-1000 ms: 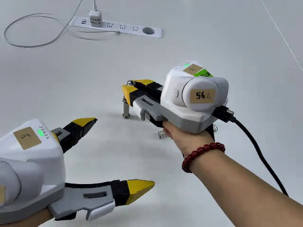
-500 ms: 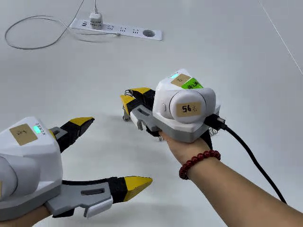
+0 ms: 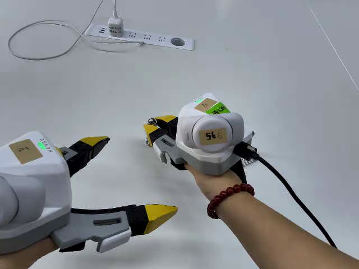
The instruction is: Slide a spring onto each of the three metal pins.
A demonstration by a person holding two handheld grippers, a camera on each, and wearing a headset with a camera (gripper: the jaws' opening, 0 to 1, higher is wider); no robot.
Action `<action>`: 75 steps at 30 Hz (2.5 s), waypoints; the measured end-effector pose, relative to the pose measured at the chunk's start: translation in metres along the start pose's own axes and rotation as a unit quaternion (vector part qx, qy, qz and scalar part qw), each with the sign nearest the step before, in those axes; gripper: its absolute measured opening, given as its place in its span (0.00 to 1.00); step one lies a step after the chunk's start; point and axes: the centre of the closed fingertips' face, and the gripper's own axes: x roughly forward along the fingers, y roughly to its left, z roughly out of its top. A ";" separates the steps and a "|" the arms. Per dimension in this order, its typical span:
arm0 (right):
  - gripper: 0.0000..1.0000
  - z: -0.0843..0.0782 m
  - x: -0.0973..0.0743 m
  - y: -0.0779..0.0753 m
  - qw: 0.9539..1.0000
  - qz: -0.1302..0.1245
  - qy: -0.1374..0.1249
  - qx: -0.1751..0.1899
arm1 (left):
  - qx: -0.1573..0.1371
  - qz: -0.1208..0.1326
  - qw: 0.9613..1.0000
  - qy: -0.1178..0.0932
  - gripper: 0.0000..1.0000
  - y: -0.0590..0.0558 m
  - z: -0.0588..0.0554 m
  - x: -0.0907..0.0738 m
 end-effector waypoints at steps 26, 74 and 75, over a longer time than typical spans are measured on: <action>0.19 0.000 -0.002 0.005 0.999 0.009 0.006 0.039 | 0.008 -0.001 1.000 0.007 0.95 0.001 0.001 0.002; 0.54 -0.005 -0.105 -0.041 0.998 -0.008 0.027 0.054 | 0.015 0.002 1.000 0.007 0.90 -0.005 0.012 0.003; 0.54 -0.006 -0.107 -0.042 0.998 -0.008 0.030 0.054 | 0.016 0.001 1.000 0.008 0.90 -0.005 0.011 0.003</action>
